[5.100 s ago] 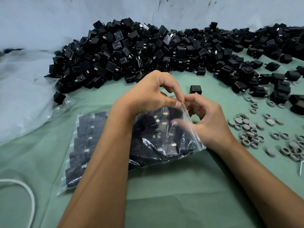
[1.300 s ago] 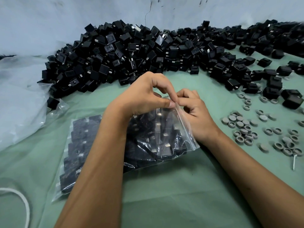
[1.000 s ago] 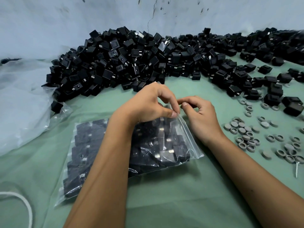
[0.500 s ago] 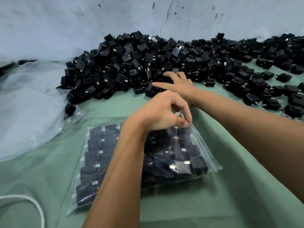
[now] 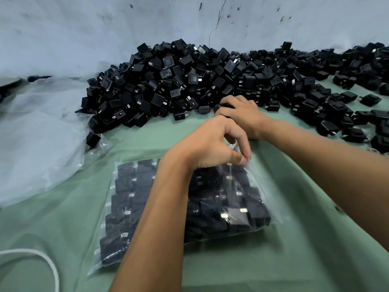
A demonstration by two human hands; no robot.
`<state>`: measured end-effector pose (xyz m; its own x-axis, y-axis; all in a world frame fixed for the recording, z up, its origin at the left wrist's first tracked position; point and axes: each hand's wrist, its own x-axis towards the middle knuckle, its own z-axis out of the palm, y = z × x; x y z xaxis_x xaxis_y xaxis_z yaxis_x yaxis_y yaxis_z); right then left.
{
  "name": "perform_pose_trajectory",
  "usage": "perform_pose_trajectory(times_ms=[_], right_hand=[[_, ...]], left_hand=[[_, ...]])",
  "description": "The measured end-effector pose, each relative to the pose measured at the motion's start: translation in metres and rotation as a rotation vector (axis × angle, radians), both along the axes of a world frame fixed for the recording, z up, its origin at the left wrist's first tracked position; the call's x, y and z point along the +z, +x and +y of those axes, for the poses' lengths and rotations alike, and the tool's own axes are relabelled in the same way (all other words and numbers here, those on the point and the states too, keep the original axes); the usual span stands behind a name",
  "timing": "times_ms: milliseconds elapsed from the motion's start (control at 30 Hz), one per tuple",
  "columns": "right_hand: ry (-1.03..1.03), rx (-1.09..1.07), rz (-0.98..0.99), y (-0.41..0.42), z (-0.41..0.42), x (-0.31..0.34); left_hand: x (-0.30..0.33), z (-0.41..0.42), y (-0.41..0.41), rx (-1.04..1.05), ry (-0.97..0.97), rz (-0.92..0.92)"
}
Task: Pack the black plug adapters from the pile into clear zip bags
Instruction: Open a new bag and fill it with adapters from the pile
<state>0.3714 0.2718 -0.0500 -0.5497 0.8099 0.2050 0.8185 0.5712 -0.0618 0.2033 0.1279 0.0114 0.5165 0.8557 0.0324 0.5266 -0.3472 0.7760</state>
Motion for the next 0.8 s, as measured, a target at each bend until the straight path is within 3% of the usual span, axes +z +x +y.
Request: perform_pose_trajectory(times_ms=[433, 567, 700, 800], right_hand=[[0.144, -0.401, 0.133, 0.083, -0.07, -0.008], [0.182, -0.408, 0.231, 0.076, -0.099, -0.01], [0.093, -0.37, 0.286, 0.066, -0.118, -0.013], [-0.031, -0.278, 0.464, 0.056, -0.134, -0.007]], left_hand=[[0.002, -0.002, -0.001, 0.012, -0.008, -0.009], [0.003, -0.003, -0.001, 0.015, 0.017, 0.011], [0.003, -0.003, -0.004, 0.01, 0.033, 0.005], [0.003, -0.002, -0.004, -0.004, 0.04, 0.003]])
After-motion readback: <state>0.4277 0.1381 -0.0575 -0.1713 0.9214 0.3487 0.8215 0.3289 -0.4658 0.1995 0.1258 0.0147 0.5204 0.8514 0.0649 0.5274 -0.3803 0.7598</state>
